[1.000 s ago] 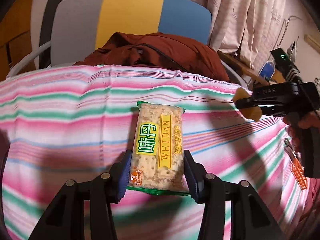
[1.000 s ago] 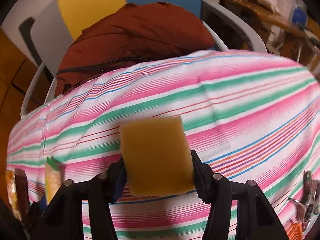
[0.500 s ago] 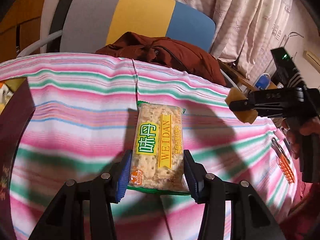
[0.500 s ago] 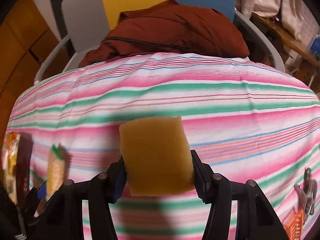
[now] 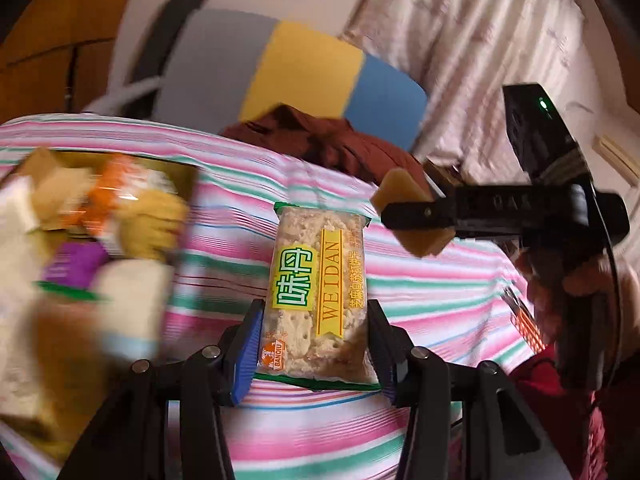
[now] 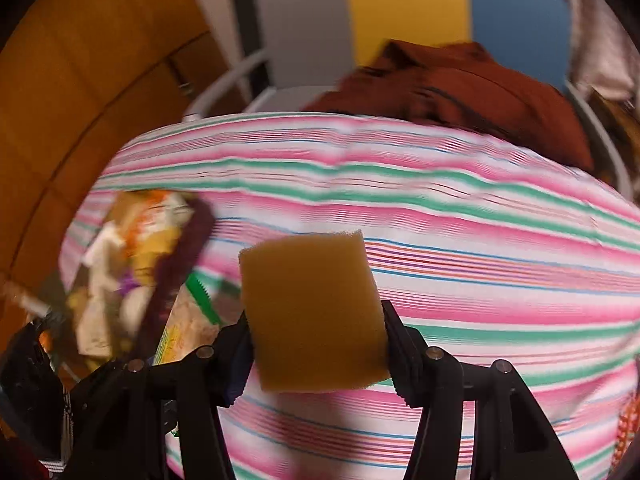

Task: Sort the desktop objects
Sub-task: 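Carry the WEIDAN packet and yellow sponge over the gold tray and open both tools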

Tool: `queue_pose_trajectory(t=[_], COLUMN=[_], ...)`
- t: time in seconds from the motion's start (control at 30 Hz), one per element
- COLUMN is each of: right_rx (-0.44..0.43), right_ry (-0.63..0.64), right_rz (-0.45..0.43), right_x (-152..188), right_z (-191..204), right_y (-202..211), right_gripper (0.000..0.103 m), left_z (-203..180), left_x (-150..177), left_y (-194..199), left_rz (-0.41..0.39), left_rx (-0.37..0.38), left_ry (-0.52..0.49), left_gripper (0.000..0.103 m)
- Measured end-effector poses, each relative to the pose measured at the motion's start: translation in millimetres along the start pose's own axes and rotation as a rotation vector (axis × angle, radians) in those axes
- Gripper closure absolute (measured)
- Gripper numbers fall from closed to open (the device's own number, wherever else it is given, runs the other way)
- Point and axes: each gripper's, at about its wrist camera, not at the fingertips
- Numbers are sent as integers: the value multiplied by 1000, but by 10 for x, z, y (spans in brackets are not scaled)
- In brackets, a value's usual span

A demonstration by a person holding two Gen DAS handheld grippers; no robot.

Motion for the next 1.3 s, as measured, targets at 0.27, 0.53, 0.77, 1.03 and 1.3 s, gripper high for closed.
queue_pose_trajectory(t=[0.27, 0.53, 0.77, 1.03, 1.3], right_rx=[-101, -147, -124, -131, -103], right_ry=[139, 225, 291, 238, 337], right_rz=[40, 97, 99, 49, 49], right_x=[-121, -318, -446, -447, -313], right_z=[1024, 1764, 2078, 2016, 2196], right_y=[-458, -1068, -1463, -1330, -1287], right_gripper=[46, 45, 37, 19, 56], left_z=[994, 1965, 2378, 2290, 2430], left_x=[-122, -153, -178, -199, -148], left_y=[552, 764, 581, 735, 894], left_rz=[-95, -109, -20, -83, -129], left_rx=[-137, -268, -316, -379, -436], left_ry=[192, 369, 405, 343, 373], left_gripper=[54, 54, 54, 42, 47])
Point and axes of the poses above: each gripper's, at about its wrist camera, not at the fingertips, and y roughly against the way its jaws point, z to its left, x to its underside, and after that the axes turned 10 degrees about -x, right-handed
